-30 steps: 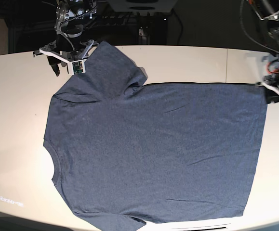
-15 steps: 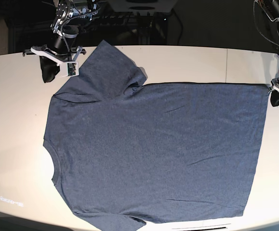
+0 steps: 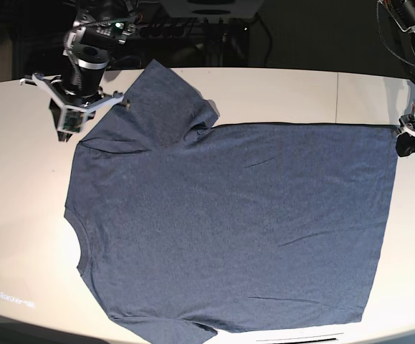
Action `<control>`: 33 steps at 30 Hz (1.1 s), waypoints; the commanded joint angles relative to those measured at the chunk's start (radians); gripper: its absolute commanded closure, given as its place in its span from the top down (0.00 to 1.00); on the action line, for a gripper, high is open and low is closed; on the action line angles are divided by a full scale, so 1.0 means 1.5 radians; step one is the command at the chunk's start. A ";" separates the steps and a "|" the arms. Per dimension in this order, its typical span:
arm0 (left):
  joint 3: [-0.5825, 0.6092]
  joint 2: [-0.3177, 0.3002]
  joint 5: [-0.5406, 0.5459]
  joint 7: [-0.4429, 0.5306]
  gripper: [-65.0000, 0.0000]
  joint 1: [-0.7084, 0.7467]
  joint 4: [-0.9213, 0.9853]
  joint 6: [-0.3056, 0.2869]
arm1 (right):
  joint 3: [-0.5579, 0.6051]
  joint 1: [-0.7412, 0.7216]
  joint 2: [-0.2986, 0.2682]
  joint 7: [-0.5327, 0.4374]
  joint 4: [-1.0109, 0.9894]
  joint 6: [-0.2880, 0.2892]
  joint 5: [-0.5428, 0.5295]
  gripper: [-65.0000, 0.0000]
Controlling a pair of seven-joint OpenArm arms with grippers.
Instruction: Fold the T-shirt properly
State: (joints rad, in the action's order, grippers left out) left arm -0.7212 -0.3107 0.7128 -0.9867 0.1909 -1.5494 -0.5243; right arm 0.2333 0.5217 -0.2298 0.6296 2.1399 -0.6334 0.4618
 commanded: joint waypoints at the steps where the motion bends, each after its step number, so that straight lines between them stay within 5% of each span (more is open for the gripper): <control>1: -0.004 -0.013 0.011 0.012 0.34 -0.003 -0.010 0.005 | -0.002 0.002 -0.001 -0.017 0.033 0.016 -0.008 0.00; 5: -0.004 -0.013 0.011 0.012 0.34 -0.003 -0.010 0.005 | -0.002 0.006 -0.002 -0.021 0.063 0.106 -0.099 0.00; 12: -0.004 -0.013 0.011 0.012 0.34 -0.003 -0.010 0.005 | -0.031 0.006 0.000 -0.021 0.039 0.370 -0.271 0.00; 17: -0.004 -0.013 0.010 0.011 0.34 -0.003 -0.010 0.005 | -0.135 0.016 0.001 -0.020 -0.026 0.582 -0.440 0.00; 22: -0.004 -0.013 0.011 0.011 0.34 -0.001 -0.010 0.005 | -0.280 0.016 0.006 -0.009 -0.089 0.729 -0.627 0.00; 27: -0.004 -0.013 0.011 0.009 0.34 -0.001 -0.010 0.005 | -0.424 0.014 0.048 0.020 -0.093 0.772 -0.813 0.00; 33: -0.004 -0.013 0.011 0.006 0.34 -0.001 -0.010 0.005 | -0.559 0.013 0.108 0.002 -0.092 0.771 -0.788 0.00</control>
State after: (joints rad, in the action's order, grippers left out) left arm -0.7212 -0.3107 0.7132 -0.9913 0.1940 -1.5490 -0.5243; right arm -0.6018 0.5377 -0.0628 0.6575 1.9850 0.4492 -0.7055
